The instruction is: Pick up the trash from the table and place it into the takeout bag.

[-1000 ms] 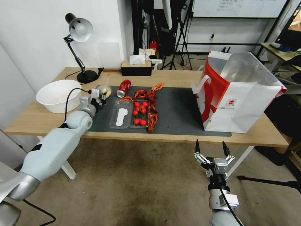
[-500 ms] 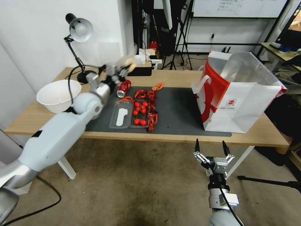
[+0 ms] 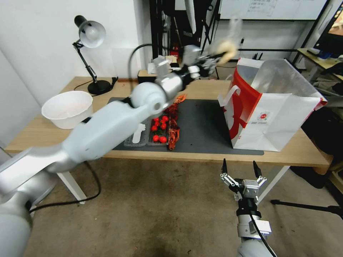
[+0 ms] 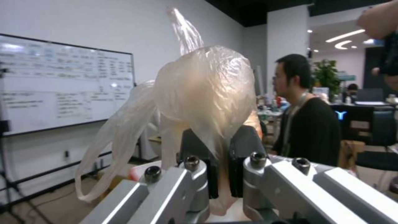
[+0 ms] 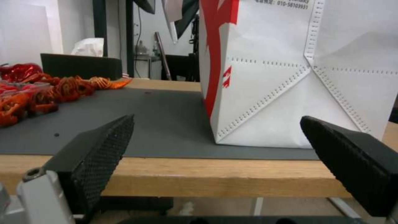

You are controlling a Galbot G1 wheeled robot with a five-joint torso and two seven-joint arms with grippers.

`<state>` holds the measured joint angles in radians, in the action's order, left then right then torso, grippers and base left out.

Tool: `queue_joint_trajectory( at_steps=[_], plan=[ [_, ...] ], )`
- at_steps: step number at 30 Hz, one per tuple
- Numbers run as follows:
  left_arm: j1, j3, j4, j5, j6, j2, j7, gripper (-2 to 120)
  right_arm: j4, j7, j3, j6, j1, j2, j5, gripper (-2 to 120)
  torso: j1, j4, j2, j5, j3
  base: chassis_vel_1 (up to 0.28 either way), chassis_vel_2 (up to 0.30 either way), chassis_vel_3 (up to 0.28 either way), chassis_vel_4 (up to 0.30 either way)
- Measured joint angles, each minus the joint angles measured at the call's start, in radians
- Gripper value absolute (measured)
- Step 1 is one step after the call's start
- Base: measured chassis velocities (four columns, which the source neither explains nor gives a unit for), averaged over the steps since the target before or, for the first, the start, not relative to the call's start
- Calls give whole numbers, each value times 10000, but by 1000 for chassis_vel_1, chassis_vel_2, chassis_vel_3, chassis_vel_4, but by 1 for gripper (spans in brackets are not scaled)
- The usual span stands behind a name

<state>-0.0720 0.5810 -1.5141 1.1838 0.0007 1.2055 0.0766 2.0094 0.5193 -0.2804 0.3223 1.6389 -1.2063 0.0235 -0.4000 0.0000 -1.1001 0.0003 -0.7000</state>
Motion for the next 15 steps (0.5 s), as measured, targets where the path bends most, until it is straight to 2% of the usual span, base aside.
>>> queue_joint_trajectory(
  at_steps=[2, 3, 6, 15],
  plan=[
    [-315, 386, 444, 111, -2, 593, 66, 3, 42, 1, -27, 1, 12, -18, -5, 100, 0, 0, 0, 0, 0, 0, 0, 0, 0],
    [-315, 386, 444, 111, -2, 593, 66, 3, 42, 1, -27, 1, 12, -18, -5, 100, 0, 0, 0, 0, 0, 0, 0, 0, 0],
    [-552, 890, 1214, 177, -40, 1446, 182, 3, 91, 2, -36, 1, 4, -42, -15, 100, 0, 0, 1, 0, 0, 0, 0, 0, 0],
    [-861, 1714, 2571, 214, -33, 2444, 353, 5, 138, 9, -37, 0, -31, -76, -27, 100, 0, 0, 1, 0, 0, 0, 0, 0, 0]
  ],
)
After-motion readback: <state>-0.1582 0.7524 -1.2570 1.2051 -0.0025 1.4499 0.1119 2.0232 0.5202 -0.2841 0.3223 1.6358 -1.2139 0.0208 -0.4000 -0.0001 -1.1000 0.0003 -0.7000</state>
